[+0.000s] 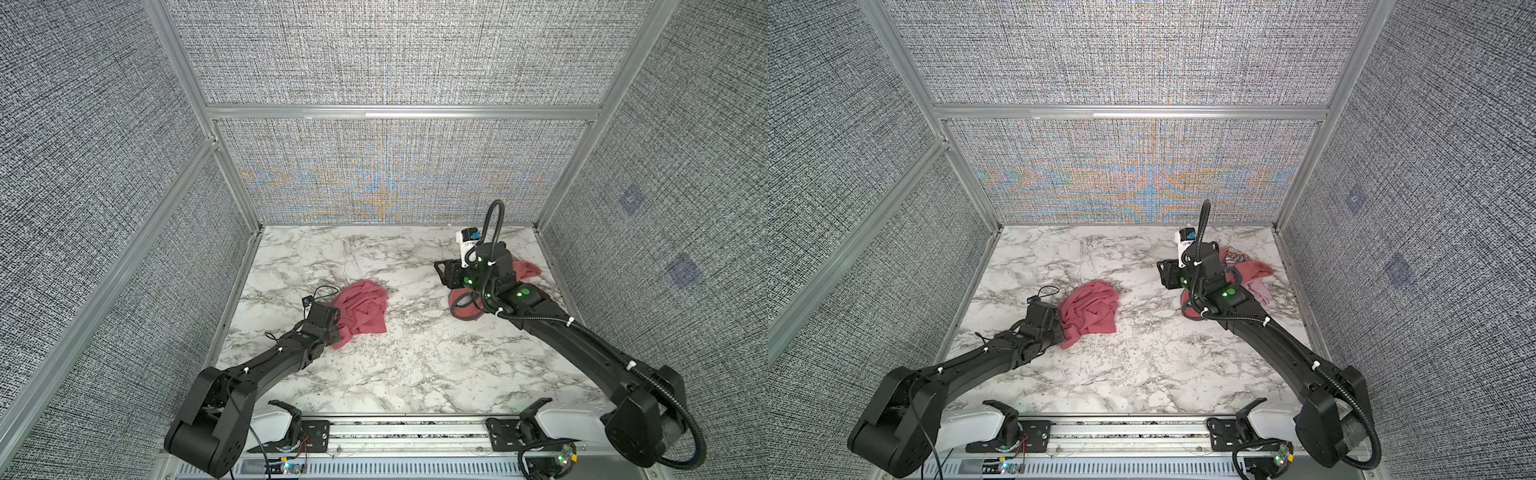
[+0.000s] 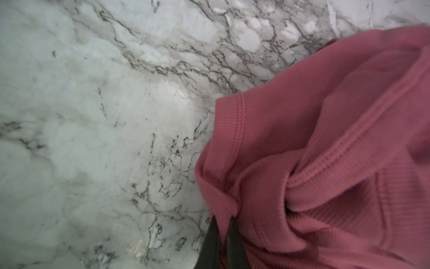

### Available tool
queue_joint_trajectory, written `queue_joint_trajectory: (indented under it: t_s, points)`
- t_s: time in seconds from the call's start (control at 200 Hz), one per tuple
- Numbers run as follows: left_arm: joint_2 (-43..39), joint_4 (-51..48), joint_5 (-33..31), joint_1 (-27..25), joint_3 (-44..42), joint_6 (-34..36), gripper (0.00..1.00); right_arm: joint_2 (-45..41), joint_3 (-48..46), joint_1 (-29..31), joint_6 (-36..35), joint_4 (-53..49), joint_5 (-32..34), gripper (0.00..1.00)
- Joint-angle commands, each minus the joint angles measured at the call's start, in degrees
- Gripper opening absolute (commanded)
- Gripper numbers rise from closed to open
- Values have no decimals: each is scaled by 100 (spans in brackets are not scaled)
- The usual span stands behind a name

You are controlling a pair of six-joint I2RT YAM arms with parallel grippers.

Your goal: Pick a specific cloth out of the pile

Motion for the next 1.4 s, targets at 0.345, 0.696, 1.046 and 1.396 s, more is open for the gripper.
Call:
queue_joint_trajectory:
  t_s: [0.345, 0.696, 1.046, 1.396]
  points:
    - [-804, -1121, -225, 7, 760, 43, 52, -30, -97, -5, 89, 211, -2, 56]
    - [-161, -547, 56, -792, 1939, 818, 52, -238, -360, -5, 94, 279, 92, 56]
    - [2263, -264, 297, -1650, 3532, 1159, 48, -735, -628, -40, -147, -129, 512, 58]
    - [3257, -591, 125, -1734, 4256, 1375, 46, -849, -677, -111, -254, -219, 571, 59]
